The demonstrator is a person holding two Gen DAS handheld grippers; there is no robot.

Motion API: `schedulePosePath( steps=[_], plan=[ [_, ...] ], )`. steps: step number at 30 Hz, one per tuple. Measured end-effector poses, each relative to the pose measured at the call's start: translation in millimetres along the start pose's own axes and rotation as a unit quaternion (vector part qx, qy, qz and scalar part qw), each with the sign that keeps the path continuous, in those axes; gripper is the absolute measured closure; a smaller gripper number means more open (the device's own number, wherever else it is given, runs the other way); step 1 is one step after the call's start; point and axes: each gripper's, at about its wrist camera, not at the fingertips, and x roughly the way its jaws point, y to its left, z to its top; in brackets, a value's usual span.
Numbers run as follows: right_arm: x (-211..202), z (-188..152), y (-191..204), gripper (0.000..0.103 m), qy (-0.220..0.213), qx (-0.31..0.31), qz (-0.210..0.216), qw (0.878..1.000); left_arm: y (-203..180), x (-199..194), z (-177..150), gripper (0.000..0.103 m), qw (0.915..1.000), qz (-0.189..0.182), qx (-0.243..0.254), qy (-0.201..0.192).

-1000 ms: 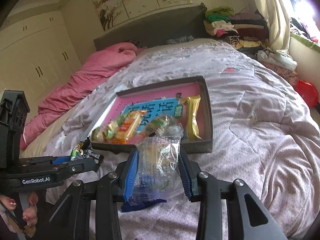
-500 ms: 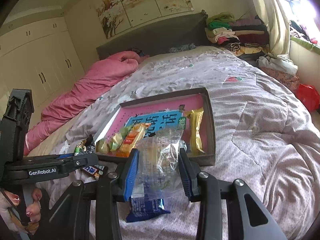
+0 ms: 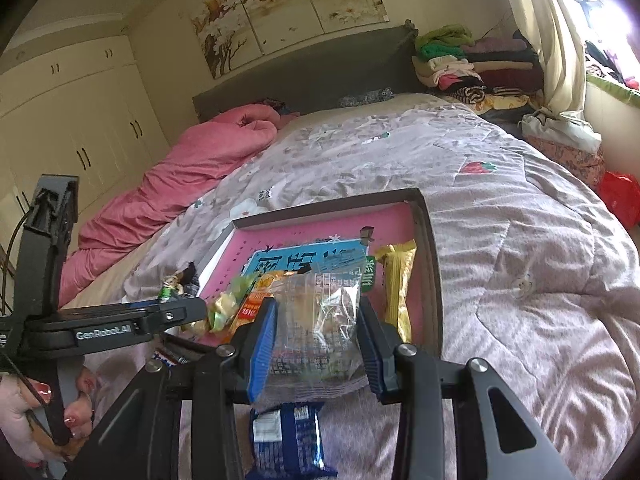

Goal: Organize snacks
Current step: 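Lift and carry the pea pack over the tray with the left tool while the right carries the clear bag, then open the left tool over the tray while the right tool releases the clear bag into it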

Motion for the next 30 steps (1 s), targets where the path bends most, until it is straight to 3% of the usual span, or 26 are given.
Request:
schedulePosePath(
  steps=[12,21,25,30],
  plan=[
    [57.7,7.8,2.7,0.062,0.042,-0.014,-0.013,0.999,-9.4,32.6,13.7,0.06,0.9998,0.007,0.014,0.009],
    [53.8,7.2,-7.0,0.057,0.032,0.001,-0.025,0.999,-18.4,36.9,13.2,0.059,0.9996,0.003,0.027,0.009],
    [46.1,7.1,-8.5,0.052,0.023,0.003,-0.028,0.999,-16.7,33.0,13.5,0.05,0.9996,0.004,0.027,0.006],
    [39.6,7.9,-8.7,0.047,0.014,0.002,-0.034,0.999,-11.3,25.8,12.7,0.049,0.9998,0.001,0.019,0.001]
  ],
)
